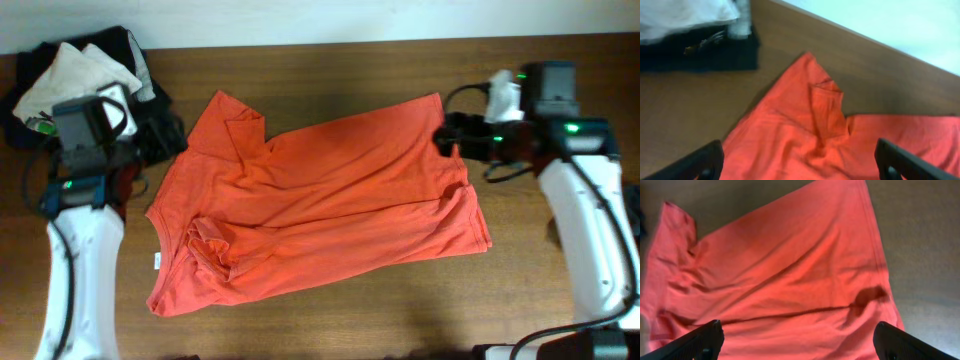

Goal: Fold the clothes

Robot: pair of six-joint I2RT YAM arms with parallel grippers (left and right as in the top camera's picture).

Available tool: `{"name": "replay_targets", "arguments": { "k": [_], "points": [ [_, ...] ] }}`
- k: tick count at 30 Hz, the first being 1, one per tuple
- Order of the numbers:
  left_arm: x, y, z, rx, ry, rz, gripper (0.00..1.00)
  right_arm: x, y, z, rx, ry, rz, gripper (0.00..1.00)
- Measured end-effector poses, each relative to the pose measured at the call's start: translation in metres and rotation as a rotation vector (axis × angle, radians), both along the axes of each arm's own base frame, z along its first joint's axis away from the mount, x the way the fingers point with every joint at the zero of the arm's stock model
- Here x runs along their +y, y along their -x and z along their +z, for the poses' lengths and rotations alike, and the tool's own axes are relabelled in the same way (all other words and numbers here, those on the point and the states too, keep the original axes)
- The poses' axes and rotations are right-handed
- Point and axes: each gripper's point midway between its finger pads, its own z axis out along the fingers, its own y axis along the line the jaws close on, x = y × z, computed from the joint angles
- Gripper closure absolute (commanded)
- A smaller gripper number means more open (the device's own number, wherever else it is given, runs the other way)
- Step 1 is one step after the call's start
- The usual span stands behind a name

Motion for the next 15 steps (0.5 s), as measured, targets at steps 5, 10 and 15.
{"name": "replay_targets", "arguments": {
  "k": [5, 10, 15],
  "points": [
    [-0.041, -0.081, -0.078, -0.03, -0.091, -0.175, 0.05, 0.046, 0.0, -0.059, 0.163, 0.085, 0.125, 0.01],
    [-0.037, -0.106, -0.163, 0.046, -0.187, -0.158, 0.1, 0.047, 0.019, -0.098, 0.338, 0.119, 0.142, 0.01],
    [-0.03, -0.101, -0.216, 0.141, -0.233, -0.172, 0.11, 0.046, 0.026, -0.101, 0.374, 0.122, 0.144, 0.01]
  ]
}}
